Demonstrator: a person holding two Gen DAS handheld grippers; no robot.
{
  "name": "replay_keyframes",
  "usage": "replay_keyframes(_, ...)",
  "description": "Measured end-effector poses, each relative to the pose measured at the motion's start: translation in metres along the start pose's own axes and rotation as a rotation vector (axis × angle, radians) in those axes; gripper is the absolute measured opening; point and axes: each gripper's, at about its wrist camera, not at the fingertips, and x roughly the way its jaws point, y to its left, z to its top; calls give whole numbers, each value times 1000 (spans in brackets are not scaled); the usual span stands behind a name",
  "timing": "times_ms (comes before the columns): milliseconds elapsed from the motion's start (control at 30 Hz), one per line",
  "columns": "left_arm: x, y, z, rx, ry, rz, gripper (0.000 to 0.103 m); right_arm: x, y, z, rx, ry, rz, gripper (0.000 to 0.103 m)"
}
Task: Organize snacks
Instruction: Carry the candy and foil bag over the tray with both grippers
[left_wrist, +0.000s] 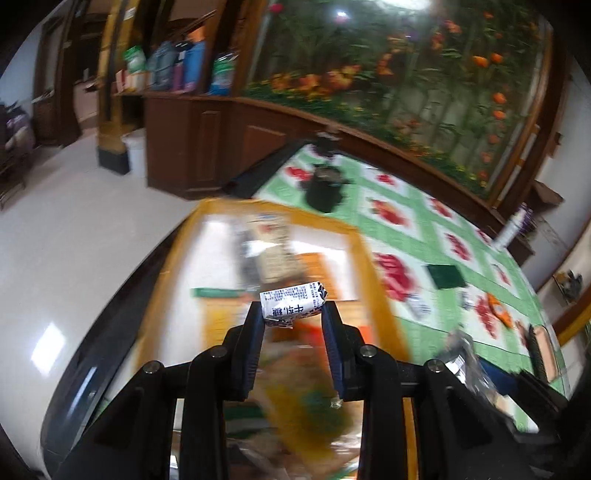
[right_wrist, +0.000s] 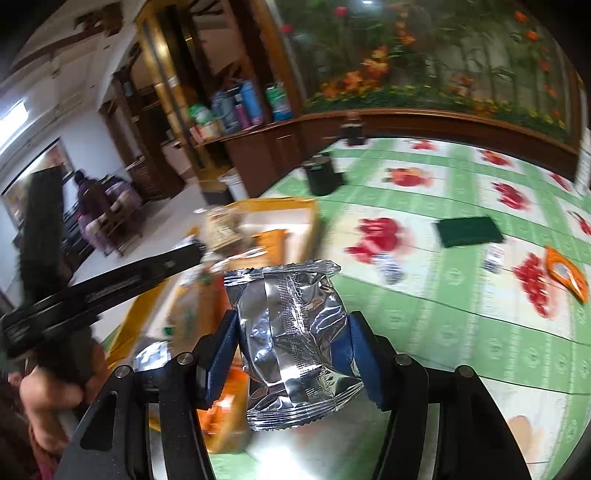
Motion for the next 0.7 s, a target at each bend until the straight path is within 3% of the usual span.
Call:
replay_keyframes(233, 15, 24, -7, -34, 39, 22, 30, 24, 54, -17, -130, 37, 67, 65)
replay_keyframes(467, 18, 24, -9, -16, 47, 13, 30, 32, 75, -36, -256, 18, 13, 65)
replay_keyframes(567, 19, 21, -11, 1, 49, 35, 30, 33, 84, -43, -335, -5, -34, 65)
replay_keyframes(700, 18, 14, -13, 30, 40, 72, 30, 33, 84, -45, -349, -11, -40, 65)
